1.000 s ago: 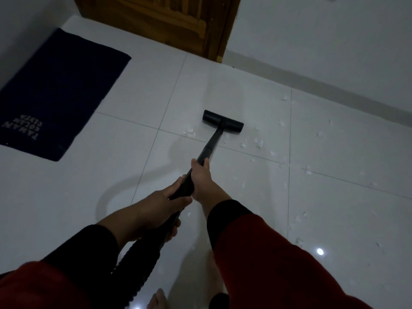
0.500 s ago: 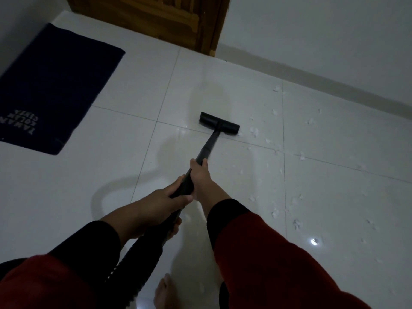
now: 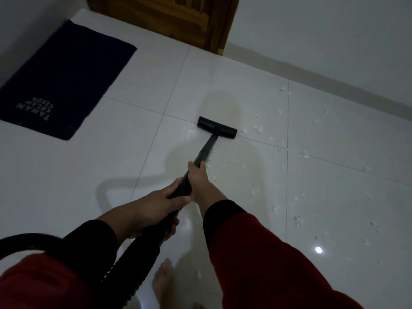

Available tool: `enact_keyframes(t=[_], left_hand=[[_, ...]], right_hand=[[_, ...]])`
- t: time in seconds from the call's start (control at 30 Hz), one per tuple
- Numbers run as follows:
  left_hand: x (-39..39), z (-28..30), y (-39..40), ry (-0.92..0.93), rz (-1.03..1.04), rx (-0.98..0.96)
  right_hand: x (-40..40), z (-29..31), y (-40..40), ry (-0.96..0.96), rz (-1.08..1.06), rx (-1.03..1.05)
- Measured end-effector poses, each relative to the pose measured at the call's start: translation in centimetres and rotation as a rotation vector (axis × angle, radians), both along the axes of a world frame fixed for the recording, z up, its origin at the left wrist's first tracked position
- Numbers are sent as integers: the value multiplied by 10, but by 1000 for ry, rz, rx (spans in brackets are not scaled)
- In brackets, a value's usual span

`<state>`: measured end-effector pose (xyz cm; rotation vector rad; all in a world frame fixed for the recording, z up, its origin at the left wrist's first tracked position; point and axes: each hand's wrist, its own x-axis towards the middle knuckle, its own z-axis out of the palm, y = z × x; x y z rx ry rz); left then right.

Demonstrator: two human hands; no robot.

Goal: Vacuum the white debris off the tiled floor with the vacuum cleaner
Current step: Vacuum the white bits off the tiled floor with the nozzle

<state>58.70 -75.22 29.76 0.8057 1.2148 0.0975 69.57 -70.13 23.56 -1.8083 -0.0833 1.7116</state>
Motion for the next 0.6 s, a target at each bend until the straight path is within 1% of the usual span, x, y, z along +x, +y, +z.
enact_keyframes(t=[0.17,0.37,0.6], left_hand=[[0,10,-41,19,40,-24],[1,24,-100,26,107,-40],[-4,40,-142,36,120,-49]], right_hand=[[0,6,-38,35,18,7],[-1,4,-89,31,91,11],[-9,3,-132,41,89,-11]])
